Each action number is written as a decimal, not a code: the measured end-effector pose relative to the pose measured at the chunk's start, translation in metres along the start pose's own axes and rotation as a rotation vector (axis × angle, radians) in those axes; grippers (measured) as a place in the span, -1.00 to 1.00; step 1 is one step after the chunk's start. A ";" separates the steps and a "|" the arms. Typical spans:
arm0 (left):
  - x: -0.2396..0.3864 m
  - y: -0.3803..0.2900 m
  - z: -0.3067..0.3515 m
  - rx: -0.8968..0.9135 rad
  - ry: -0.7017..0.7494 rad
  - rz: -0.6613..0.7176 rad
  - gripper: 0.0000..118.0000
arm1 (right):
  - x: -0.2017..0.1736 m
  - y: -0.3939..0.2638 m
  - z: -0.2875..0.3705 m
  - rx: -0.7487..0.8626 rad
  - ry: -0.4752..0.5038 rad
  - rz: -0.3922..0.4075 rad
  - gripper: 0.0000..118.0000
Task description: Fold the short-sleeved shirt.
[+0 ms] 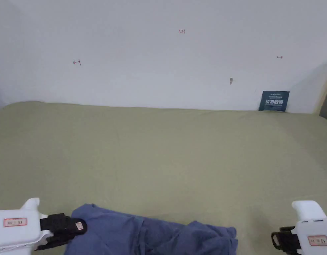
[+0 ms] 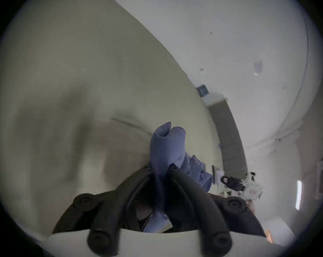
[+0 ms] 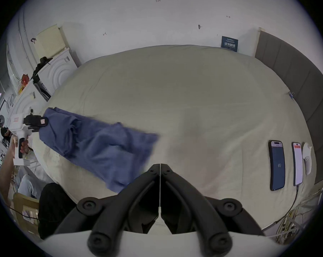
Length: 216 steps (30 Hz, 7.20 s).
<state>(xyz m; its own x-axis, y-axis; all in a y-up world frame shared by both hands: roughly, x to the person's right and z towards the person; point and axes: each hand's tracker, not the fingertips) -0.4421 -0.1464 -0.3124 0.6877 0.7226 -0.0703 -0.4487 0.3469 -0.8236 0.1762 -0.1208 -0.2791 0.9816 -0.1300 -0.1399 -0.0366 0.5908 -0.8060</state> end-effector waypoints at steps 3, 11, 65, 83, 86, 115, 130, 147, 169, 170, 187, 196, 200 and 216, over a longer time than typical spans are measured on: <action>0.009 -0.005 0.023 0.035 0.054 0.031 -0.82 | -0.008 0.004 -0.008 -0.004 0.008 0.016 -1.00; 0.132 -0.031 -0.058 -0.124 -0.090 -0.108 -0.82 | -0.005 -0.001 -0.012 -0.023 0.014 0.008 -1.00; -0.007 -0.048 -0.108 -0.189 -0.282 0.162 -0.83 | -0.075 -0.001 -0.134 -0.180 0.387 -0.088 -1.00; 0.034 -0.069 -0.200 -0.380 -0.210 -0.199 -0.59 | -0.075 0.002 -0.131 -0.188 0.369 -0.093 -1.00; 0.016 -0.067 -0.199 -0.375 -0.318 -0.060 -0.59 | -0.075 0.002 -0.130 -0.179 0.379 -0.117 -1.00; -0.166 0.190 0.110 -0.163 0.302 -0.293 -0.59 | -0.473 0.100 -0.168 0.040 0.078 -0.073 -1.00; -0.172 0.182 0.187 0.110 0.512 -0.290 -0.50 | -0.488 0.085 -0.178 0.007 0.186 -0.101 -0.99; 0.145 -0.062 -0.011 0.329 0.385 -0.575 -1.00 | -0.170 0.022 -0.041 0.216 -0.076 -0.037 -0.99; 0.227 -0.155 -0.004 0.812 0.382 -0.676 0.87 | -0.101 -0.032 0.075 0.873 -0.355 0.092 0.57; 0.223 -0.156 -0.003 0.828 0.363 -0.657 0.95 | -0.101 -0.031 0.073 0.857 -0.352 0.076 1.00; 0.209 -0.167 -0.006 0.824 0.361 -0.677 1.00 | -0.098 -0.053 0.067 0.886 -0.327 0.112 1.00; 0.207 -0.165 -0.007 0.811 0.361 -0.734 1.00 | -0.105 -0.046 0.064 0.893 -0.320 0.070 1.00; 0.208 -0.163 -0.009 0.817 0.362 -0.732 1.00 | -0.104 -0.042 0.067 0.906 -0.324 0.076 1.00; 0.203 -0.162 -0.009 0.817 0.382 -0.703 1.00 | -0.102 -0.037 0.074 0.919 -0.334 0.071 1.00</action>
<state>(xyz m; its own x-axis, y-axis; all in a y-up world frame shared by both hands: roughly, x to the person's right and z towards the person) -0.2248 -0.0610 -0.1987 0.9992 0.0338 -0.0205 -0.0365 0.9886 -0.1461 0.0912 -0.0706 -0.1928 0.9904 0.0781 0.1137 -0.0763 0.9969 -0.0206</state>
